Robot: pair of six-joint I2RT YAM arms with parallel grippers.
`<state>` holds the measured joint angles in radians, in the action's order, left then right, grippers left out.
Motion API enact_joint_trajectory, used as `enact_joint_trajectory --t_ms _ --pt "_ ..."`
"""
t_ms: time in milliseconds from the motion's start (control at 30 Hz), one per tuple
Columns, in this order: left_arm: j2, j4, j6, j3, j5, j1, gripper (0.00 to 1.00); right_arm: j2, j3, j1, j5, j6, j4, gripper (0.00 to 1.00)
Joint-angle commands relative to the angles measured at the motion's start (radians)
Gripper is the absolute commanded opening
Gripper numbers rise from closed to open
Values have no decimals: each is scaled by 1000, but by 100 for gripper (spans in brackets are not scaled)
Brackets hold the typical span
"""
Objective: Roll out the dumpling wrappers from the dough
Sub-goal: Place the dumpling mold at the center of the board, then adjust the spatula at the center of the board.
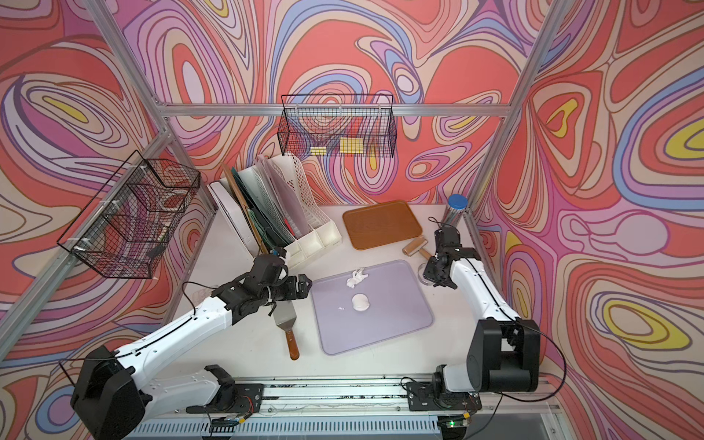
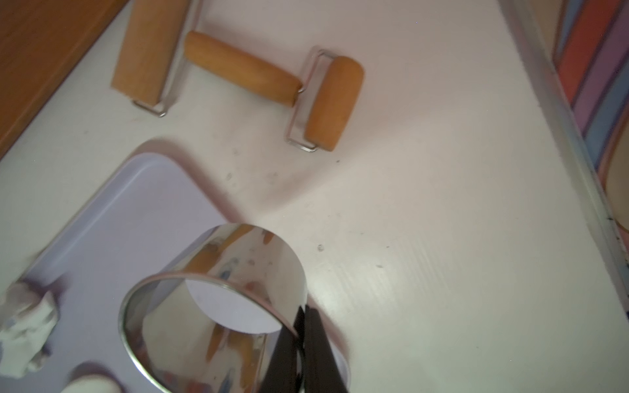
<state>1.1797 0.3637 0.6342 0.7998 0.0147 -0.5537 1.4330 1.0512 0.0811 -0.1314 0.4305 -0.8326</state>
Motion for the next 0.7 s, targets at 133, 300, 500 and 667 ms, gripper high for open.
enact_joint_trajectory --t_ms 133,300,500,667 --pt "-41 93 60 -62 -21 71 90 115 -81 119 -50 57 124 6" --pt "-66 85 89 -101 -16 91 89 140 -89 149 -15 65 131 20" --pt "-120 176 176 -149 -37 154 88 2 -71 117 -42 32 102 52" --pt "-175 243 227 -222 89 212 82 -86 -27 -83 -12 -13 97 66"
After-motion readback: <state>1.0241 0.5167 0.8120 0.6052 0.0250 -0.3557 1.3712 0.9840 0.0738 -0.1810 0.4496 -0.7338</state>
